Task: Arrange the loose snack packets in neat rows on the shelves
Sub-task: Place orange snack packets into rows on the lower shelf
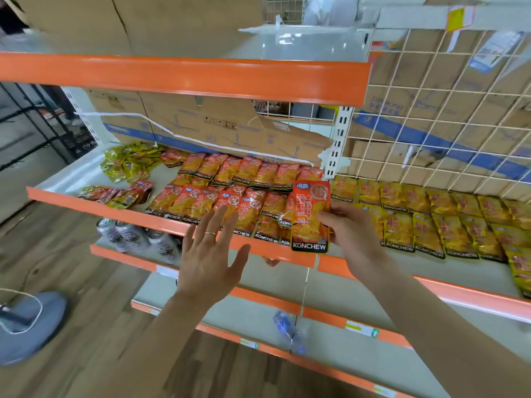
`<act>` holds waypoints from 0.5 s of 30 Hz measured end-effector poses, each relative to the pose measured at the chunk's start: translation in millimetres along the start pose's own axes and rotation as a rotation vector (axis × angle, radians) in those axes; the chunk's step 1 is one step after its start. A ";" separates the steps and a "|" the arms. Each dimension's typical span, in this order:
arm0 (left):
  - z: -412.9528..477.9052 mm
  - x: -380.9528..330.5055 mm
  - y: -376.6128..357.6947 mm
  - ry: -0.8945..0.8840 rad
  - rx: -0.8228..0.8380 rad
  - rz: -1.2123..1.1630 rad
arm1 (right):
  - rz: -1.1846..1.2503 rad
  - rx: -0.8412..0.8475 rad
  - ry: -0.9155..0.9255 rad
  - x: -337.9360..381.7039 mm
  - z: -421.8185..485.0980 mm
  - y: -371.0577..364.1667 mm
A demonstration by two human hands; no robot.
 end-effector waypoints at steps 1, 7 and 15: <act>0.7 4.1 1.5 -0.007 -0.003 0.000 | 0.007 0.002 -0.010 -0.6 0.5 -4.7; 17.3 7.1 0.6 -0.032 0.003 -0.013 | 0.028 -0.059 -0.040 -10.7 11.8 -18.0; 40.1 -6.9 -17.8 -0.062 0.084 -0.019 | -0.006 -0.101 -0.121 -34.3 36.1 -22.8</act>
Point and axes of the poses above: each hand's wrist, its own z-axis towards the middle knuckle, its own y-axis out of the back of the hand, x = y × z, the point moved 2 cm from there along z, towards the middle knuckle, and after that the axes turned 4 degrees about x, right-handed, at the moved point
